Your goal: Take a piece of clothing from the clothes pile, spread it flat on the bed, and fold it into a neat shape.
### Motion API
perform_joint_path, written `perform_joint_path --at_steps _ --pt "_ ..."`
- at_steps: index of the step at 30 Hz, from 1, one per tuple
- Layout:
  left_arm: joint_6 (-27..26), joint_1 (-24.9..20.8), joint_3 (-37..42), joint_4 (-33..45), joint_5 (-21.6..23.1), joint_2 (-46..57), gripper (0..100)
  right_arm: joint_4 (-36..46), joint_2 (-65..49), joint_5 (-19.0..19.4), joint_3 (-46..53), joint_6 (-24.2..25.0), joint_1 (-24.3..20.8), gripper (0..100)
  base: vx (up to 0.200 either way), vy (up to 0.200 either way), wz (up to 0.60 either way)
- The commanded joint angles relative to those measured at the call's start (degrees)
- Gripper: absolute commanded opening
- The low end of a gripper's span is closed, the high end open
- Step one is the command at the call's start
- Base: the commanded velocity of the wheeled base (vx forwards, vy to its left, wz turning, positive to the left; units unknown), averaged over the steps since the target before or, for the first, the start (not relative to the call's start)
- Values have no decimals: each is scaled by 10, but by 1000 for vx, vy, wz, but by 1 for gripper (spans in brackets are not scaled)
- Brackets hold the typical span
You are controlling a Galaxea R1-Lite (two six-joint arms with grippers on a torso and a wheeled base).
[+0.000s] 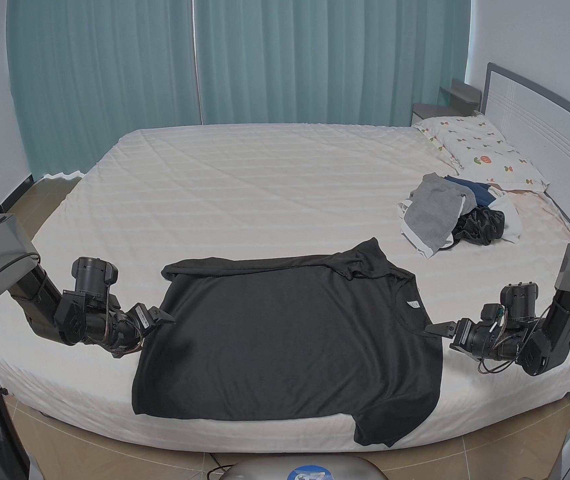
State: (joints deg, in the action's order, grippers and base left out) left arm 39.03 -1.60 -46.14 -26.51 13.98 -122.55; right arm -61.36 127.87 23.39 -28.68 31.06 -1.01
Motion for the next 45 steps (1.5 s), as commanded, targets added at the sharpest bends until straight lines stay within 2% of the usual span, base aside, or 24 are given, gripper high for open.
perform_joint_path --at_steps 1,11,23,32,39,45 --pt "1 -2 -1 -1 -1 -8 100 -1 4 0 -1 0 -1 100 0 0 0" --pt "19 -2 -14 0 -2 -13 100 -3 10 -2 -1 -1 -2 100 0 0 0" --pt "21 -1 -17 1 -1 -16 100 -11 11 -2 0 0 -2 100 0 200 0" --pt "31 0 -22 1 -7 -18 100 -13 11 -2 0 -1 -3 100 0 0 0" --pt "37 -2 -27 -1 -8 -17 100 -14 8 -3 -1 0 -8 100 200 0 0" --pt "85 -3 -69 -4 -19 -26 100 -14 8 -3 -1 0 -15 100 67 0 0"
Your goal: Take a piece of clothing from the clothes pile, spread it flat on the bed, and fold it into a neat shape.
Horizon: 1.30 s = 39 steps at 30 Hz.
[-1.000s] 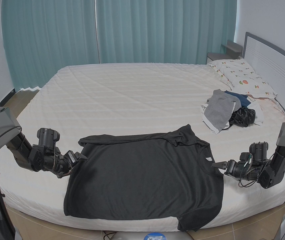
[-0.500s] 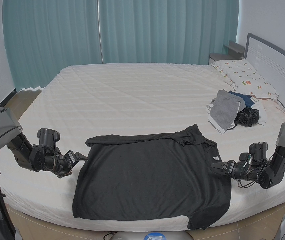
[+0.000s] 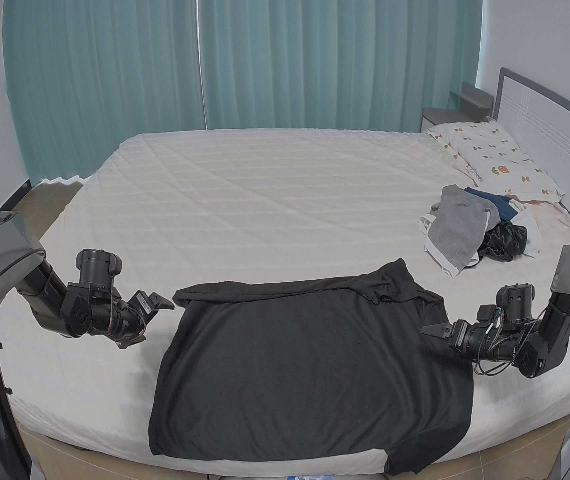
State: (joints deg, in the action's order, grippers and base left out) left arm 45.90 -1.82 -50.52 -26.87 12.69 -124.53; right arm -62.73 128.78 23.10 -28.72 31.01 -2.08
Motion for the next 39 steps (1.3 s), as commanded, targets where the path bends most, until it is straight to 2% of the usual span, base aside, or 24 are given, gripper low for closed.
perform_joint_path --at_steps 1,4,11,19,20,24,31,39 --pt "17 -1 -26 -1 -6 -6 100 0 -1 0 0 0 -5 100 0 0 0" --pt "32 -1 -47 1 -13 -16 100 0 1 0 0 0 -5 100 0 0 0" --pt "36 -38 -161 3 -100 -119 100 0 2 1 2 0 -5 100 0 0 0" --pt "33 -67 -263 8 -113 -179 100 0 2 1 2 1 -5 100 0 0 0" --pt "33 -71 -275 8 -129 -186 100 0 2 1 2 1 -5 100 0 0 0" --pt "8 -76 -271 6 -176 -191 100 0 2 0 -1 1 -4 100 0 0 0" --pt "6 -74 -242 1 -178 -186 100 0 2 0 -1 1 -3 100 0 0 0" --pt "9 -73 -250 -9 -176 -190 100 0 2 0 -2 0 -4 100 0 0 0"
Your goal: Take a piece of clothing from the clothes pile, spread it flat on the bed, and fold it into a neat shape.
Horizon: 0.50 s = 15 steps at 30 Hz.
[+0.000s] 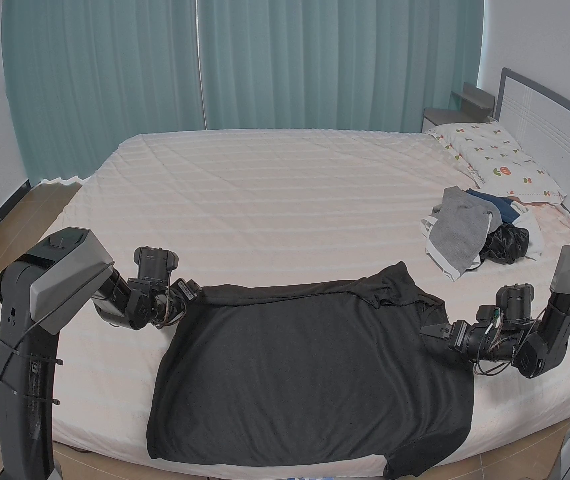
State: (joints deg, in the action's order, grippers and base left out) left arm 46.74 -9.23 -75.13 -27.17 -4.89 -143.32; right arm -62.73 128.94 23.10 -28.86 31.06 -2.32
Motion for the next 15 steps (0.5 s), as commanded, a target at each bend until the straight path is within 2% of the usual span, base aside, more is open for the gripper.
perform_joint_path --at_steps 1,3,4,11,15 --pt "0 1 -4 -11 -1 -2 100 0 1 -1 -1 0 -1 100 0 0 0" --pt "-1 1 -4 -24 -2 -4 100 0 1 -1 -1 0 -1 100 0 0 0" --pt "0 2 -3 -36 -1 -6 0 0 1 -1 -1 0 -1 100 0 0 0" --pt "8 7 -5 -111 -19 -18 0 -1 -2 -1 -9 1 -3 100 0 0 0" --pt "12 10 -8 -116 -19 -18 0 -3 1 -3 -36 1 -6 100 0 0 0"
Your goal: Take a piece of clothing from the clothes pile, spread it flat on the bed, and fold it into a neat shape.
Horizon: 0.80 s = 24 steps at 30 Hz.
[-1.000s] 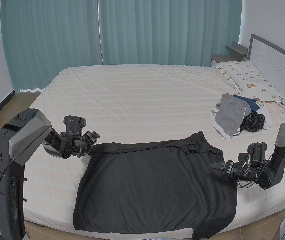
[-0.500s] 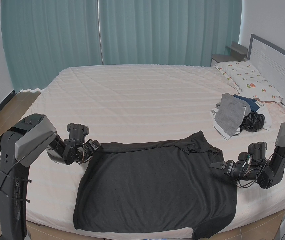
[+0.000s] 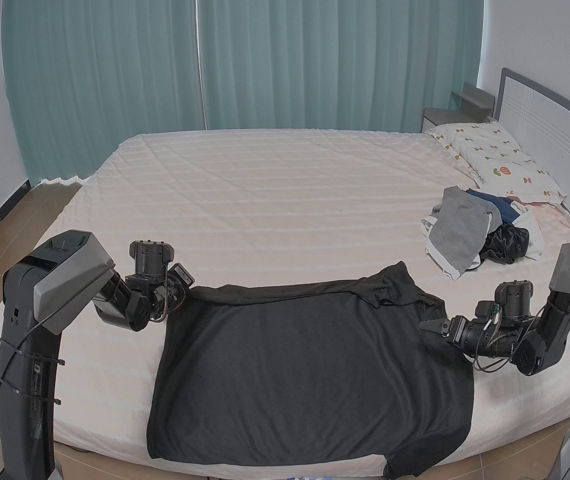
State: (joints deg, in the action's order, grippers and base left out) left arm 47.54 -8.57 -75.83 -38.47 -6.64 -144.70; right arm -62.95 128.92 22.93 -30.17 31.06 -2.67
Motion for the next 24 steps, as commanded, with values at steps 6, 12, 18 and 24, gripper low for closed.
perform_joint_path --at_steps 6,12,18,24 --pt "9 10 -1 -11 -4 -3 0 0 7 -21 -47 1 -18 100 0 0 0" --pt "25 15 6 -55 -4 -12 0 16 34 -65 -110 1 -30 100 0 0 0" --pt "26 22 10 -55 -4 -14 0 91 75 -113 -214 1 -51 100 0 0 0" --pt "26 22 15 -54 -4 -15 0 170 102 -116 -293 2 -63 100 0 0 0"
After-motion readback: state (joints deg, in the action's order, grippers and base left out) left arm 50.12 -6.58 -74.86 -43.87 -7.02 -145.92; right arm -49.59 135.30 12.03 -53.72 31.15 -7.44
